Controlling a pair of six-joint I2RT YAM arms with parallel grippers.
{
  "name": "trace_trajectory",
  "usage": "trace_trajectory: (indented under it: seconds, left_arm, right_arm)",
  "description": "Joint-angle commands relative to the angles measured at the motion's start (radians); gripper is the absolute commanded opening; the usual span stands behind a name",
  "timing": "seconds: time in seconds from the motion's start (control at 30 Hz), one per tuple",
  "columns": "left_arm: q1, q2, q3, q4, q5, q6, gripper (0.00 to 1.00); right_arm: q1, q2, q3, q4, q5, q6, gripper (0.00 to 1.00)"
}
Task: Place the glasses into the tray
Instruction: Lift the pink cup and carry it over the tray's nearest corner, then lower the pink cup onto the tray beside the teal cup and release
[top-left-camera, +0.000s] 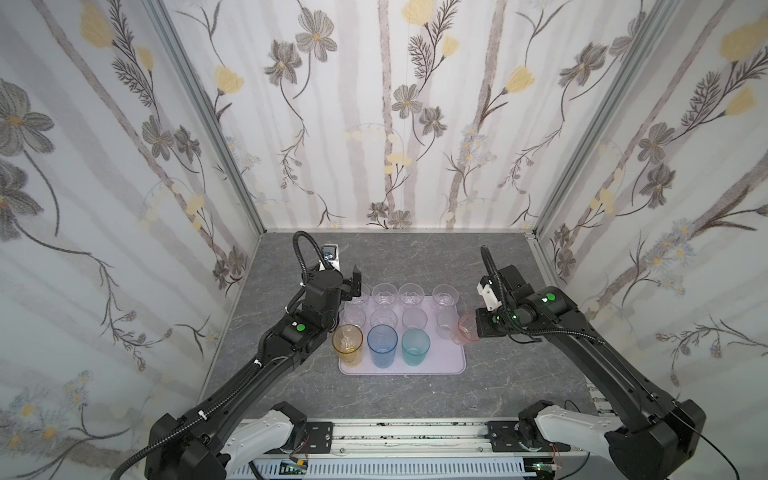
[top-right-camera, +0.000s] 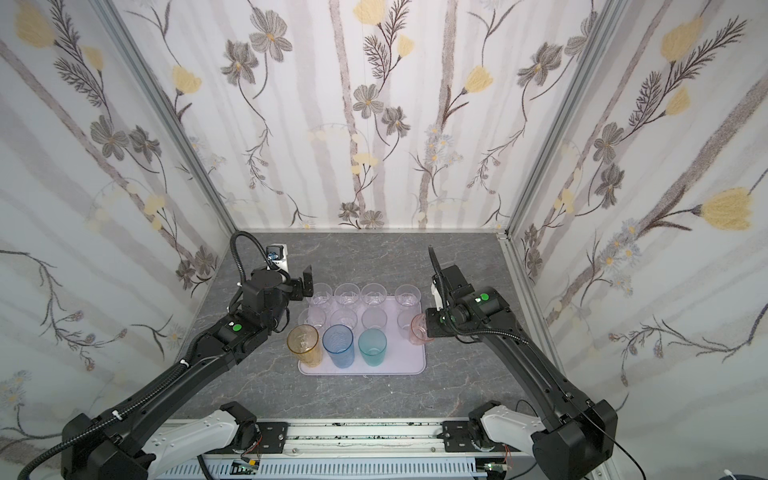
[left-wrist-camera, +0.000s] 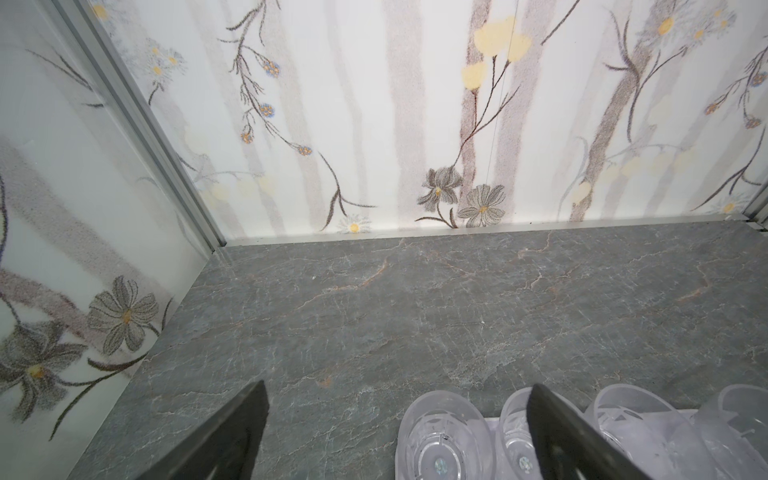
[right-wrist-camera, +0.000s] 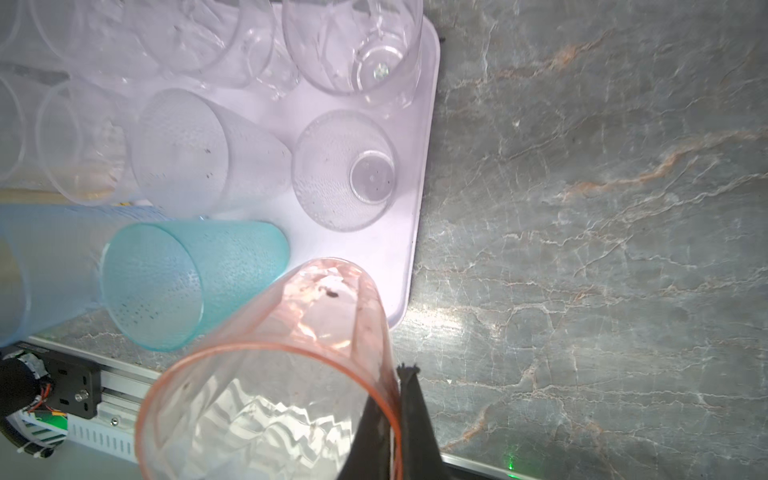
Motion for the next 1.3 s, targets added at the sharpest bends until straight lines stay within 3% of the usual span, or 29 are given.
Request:
trace_trajectory:
  seconds: [0.0,0.43,0.9,1.1,1.27]
  left_arm:
    - [0.003,0.018,0.001,0.005,0.012,-0.014,1.00]
    - [0.037,-0.001,-0.042,0.006,0.026,-0.021,1.00]
    - [0.050,0.010,-0.045,0.007,0.032,-0.025,1.00]
    - [0.059,0.007,-0.056,0.007,0.035,-0.027,1.00]
    - [0.063,0.010,-0.054,0.007,0.045,-0.035,1.00]
  right_arm:
    - [0.043,0.001,-0.054,0.051,0.044,0.064,0.00]
    - [0.202,0.145,-0.110,0.176,0.216,0.124,0.00]
    - [0.235,0.232,-0.173,0.290,0.210,0.141,0.00]
    - [0.235,0.230,-0.188,0.293,0.221,0.140,0.05]
    - [0.235,0.228,-0.178,0.288,0.224,0.143,0.16]
